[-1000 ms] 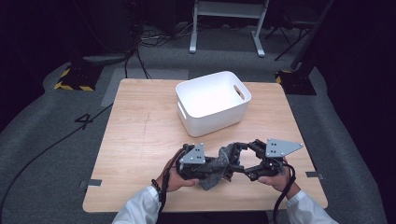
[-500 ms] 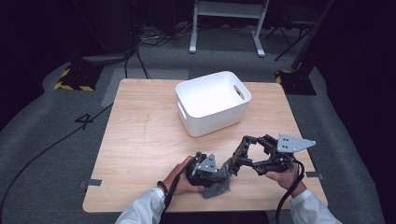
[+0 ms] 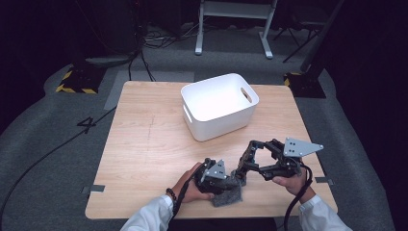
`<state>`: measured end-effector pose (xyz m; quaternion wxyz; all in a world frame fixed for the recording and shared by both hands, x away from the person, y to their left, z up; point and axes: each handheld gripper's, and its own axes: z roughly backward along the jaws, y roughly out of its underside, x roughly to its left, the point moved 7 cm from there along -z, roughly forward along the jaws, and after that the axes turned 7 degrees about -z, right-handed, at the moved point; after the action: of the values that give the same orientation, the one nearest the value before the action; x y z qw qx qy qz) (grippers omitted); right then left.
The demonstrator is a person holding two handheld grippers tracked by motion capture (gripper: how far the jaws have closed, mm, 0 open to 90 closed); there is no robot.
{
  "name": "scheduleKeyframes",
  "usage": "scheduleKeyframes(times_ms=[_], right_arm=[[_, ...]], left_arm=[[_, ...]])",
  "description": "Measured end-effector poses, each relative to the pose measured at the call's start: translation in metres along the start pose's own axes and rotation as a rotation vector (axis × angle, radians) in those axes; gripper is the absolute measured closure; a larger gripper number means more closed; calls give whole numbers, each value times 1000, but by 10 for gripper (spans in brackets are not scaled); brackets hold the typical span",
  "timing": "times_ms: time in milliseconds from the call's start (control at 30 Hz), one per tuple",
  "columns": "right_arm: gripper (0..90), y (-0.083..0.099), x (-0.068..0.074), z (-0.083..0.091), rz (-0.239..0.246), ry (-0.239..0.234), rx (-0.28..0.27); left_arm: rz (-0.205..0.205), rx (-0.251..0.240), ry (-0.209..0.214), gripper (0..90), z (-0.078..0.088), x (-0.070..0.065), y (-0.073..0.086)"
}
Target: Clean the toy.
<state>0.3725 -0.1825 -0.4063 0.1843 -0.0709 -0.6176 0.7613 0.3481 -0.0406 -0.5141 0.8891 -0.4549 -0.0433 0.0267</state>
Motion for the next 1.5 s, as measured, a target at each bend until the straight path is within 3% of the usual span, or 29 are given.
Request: scheduleKeyframes(times_ms=[100, 200, 367, 567, 733, 900, 1167, 1267, 1500], right_arm=[[265, -1, -3, 3, -8, 6, -9], [265, -3, -4, 7, -10, 2, -17], [265, -5, -3, 8, -1, -1, -13], [265, 3, -3, 2, 5, 0, 40], [265, 7, -7, 3, 6, 9, 84], [265, 12, -14, 9, -11, 33, 129], [265, 18, -21, 15, -35, 51, 200], [265, 20, -24, 16, -43, 51, 230], [265, 27, -41, 24, -65, 102, 290]], left_arm=[[15, -25, -30, 712, 12, 6, -1], [61, -72, -56, 712, 24, 13, -2], [108, -108, -107, 712, 38, 25, 1], [88, -33, -151, 709, 50, 31, 14], [109, 64, -194, 694, 61, 36, 36], [122, 105, -216, 681, 70, 36, 48], [158, 113, -255, 629, 80, 40, 61], [168, 100, -246, 619, 77, 41, 62], [157, 120, -233, 598, 69, 39, 63]])
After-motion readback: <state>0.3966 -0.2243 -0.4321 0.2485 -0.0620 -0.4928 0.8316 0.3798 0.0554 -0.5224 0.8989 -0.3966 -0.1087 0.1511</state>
